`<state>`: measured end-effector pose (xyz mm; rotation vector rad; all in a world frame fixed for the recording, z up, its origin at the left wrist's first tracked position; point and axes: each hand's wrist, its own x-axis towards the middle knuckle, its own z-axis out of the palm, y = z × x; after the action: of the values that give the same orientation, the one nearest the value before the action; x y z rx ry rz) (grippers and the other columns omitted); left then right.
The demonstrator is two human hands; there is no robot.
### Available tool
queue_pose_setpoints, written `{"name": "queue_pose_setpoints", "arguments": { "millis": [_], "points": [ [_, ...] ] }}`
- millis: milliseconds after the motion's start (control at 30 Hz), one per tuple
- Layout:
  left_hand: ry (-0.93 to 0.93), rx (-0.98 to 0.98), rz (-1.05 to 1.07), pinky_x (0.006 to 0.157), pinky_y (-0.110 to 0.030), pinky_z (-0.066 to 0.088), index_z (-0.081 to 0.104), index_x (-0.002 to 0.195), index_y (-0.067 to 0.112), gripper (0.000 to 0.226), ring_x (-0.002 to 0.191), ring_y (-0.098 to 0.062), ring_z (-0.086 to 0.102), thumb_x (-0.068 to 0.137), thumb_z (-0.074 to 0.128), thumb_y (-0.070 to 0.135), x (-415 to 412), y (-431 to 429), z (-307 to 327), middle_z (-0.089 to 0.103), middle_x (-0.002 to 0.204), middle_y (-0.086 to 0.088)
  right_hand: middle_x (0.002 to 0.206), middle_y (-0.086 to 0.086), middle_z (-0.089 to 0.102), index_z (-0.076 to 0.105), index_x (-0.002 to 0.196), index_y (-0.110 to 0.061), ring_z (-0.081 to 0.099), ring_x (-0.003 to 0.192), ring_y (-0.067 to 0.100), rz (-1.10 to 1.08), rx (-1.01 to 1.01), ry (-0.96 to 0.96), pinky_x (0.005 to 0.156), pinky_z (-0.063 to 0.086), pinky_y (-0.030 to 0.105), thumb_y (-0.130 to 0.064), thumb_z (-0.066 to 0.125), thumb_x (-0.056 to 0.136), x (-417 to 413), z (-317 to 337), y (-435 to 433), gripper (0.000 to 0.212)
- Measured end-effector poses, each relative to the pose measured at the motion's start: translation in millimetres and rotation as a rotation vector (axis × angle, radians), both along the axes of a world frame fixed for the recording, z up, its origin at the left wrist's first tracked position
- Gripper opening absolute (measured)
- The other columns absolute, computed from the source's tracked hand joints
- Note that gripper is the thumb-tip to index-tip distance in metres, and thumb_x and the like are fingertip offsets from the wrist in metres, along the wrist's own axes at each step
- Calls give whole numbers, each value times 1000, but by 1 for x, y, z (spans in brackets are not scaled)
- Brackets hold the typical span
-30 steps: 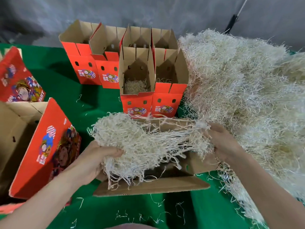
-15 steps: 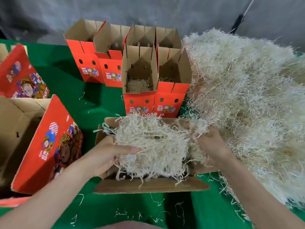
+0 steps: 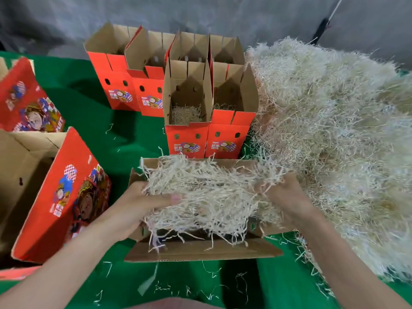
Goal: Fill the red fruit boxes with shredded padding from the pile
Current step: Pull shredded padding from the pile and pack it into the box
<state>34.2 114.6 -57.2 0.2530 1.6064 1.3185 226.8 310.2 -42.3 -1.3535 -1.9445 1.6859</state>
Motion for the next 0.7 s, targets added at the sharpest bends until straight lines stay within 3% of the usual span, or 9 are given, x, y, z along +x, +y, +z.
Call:
{"name": "queue_pose_setpoints", "arguments": {
  "millis": [100,167,233,300,367,467,533,600,700],
  "points": [
    [28,55,-192,109,-35,28,26,138,22,122,113,-13,54,35,88,40,2,-1,6,47,130,1,90,-1,53,40,107,-14,52,92,21,-145,-133,43,90,47,53,-5,58,86,-3,-1,-2,29],
    [136,52,-421,108,-32,34,38,135,25,120,119,-10,51,31,89,57,14,7,5,51,133,6,81,3,66,53,95,-4,64,90,21,-35,-142,96,68,57,28,-7,56,88,-16,-2,-19,8],
    [235,-27,-440,110,-33,30,34,139,20,125,126,-9,41,31,84,59,29,18,0,40,136,14,83,-8,71,65,90,-12,66,87,7,84,-115,110,57,51,14,-6,54,89,-30,-3,-39,12],
    [362,-47,-348,102,-36,42,54,121,20,91,114,-17,55,40,81,51,30,23,-4,57,125,5,79,-12,71,64,87,-22,65,89,10,106,-102,118,65,56,23,-10,54,91,-33,0,-44,15],
    [433,-35,-309,82,-30,50,63,92,25,43,85,-22,64,56,81,39,19,18,-3,69,94,1,66,-10,69,55,89,-25,57,98,32,-41,-135,98,72,55,40,-21,55,91,-24,8,-33,4],
    [519,-69,-273,52,-9,41,54,80,21,31,50,-2,53,66,79,33,-2,1,2,59,65,10,94,-2,56,41,118,-15,53,107,37,-174,-221,103,97,38,48,-25,56,89,-6,2,-11,34],
    [557,-108,-246,44,-3,38,50,93,18,45,53,2,55,64,81,37,-4,-4,2,56,75,14,99,-8,47,39,126,-9,51,106,29,-173,-256,132,101,32,47,-21,59,84,-2,2,-5,49],
    [575,-69,-205,46,1,38,51,88,20,40,62,7,61,65,83,27,-3,-6,1,64,77,12,102,13,57,51,107,-3,59,101,29,-167,-335,156,86,42,39,-19,65,68,3,5,-1,44],
    [635,79,-253,67,2,41,59,91,34,40,86,9,62,63,85,22,-2,0,0,69,91,18,112,20,62,60,97,-8,68,88,27,1,-510,286,70,51,38,-24,73,59,10,11,11,44]
  ]
}}
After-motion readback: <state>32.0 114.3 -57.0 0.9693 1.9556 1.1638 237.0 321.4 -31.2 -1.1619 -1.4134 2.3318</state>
